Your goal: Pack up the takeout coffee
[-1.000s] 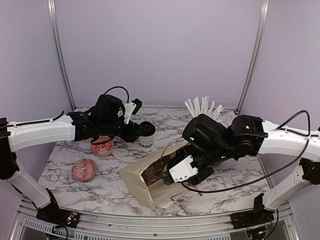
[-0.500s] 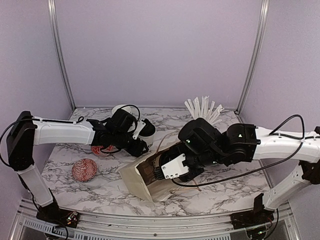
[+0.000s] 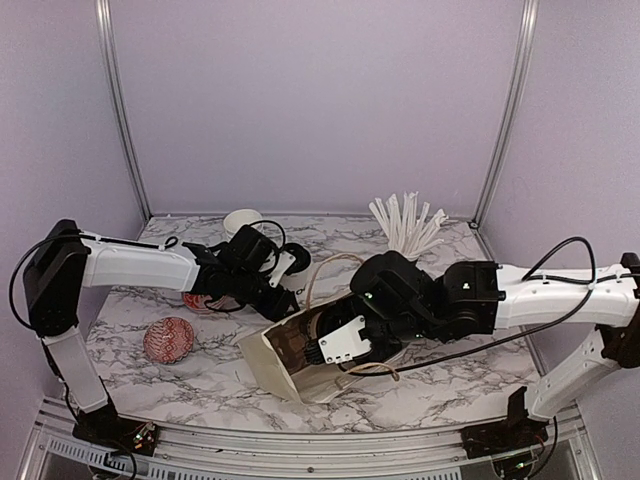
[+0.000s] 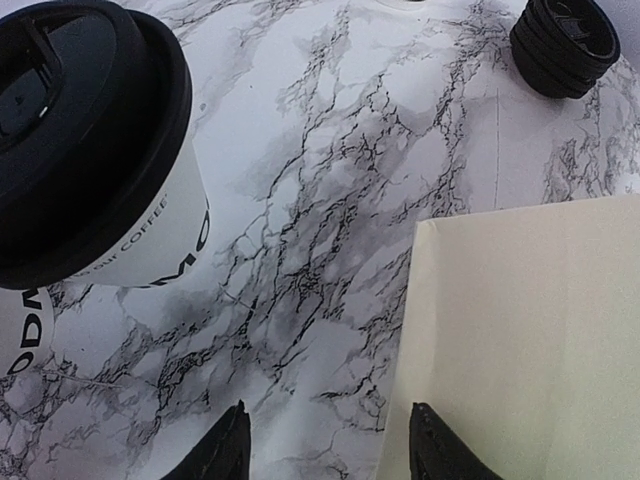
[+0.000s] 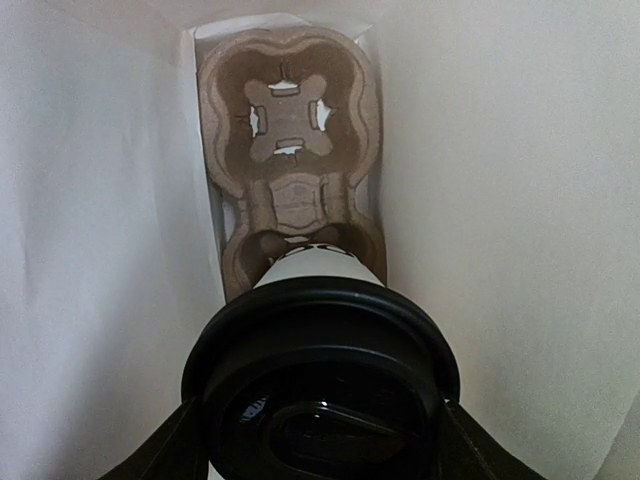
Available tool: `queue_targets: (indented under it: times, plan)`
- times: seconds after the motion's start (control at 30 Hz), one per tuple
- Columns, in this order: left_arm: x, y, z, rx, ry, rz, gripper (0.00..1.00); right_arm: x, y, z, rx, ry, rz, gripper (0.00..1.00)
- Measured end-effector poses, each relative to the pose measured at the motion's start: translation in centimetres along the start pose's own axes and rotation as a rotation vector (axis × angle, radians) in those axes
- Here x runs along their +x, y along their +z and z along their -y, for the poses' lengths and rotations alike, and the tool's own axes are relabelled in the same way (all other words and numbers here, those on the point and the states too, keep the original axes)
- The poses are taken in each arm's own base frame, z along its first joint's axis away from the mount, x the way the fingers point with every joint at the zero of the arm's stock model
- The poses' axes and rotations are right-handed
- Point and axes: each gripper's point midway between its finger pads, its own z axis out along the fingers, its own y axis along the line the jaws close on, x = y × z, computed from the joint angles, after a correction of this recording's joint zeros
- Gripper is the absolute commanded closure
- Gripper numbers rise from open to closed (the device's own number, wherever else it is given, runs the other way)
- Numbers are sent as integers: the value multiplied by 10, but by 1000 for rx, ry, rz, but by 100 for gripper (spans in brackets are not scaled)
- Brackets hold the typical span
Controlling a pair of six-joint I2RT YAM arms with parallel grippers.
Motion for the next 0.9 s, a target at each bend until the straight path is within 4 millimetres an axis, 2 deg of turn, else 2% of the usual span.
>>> queue_targets:
  times: [0.3, 0.67, 0.9]
  plan:
    - [3, 4, 1, 14, 0, -12, 45, 4, 16, -3, -1, -11, -13, 40]
    - [3, 3, 4, 34, 1, -13, 45, 7, 21, -3, 2, -15, -18, 38]
    - [3, 3, 6, 53, 0, -13, 45, 10, 39, -11, -34, -22, -45, 38]
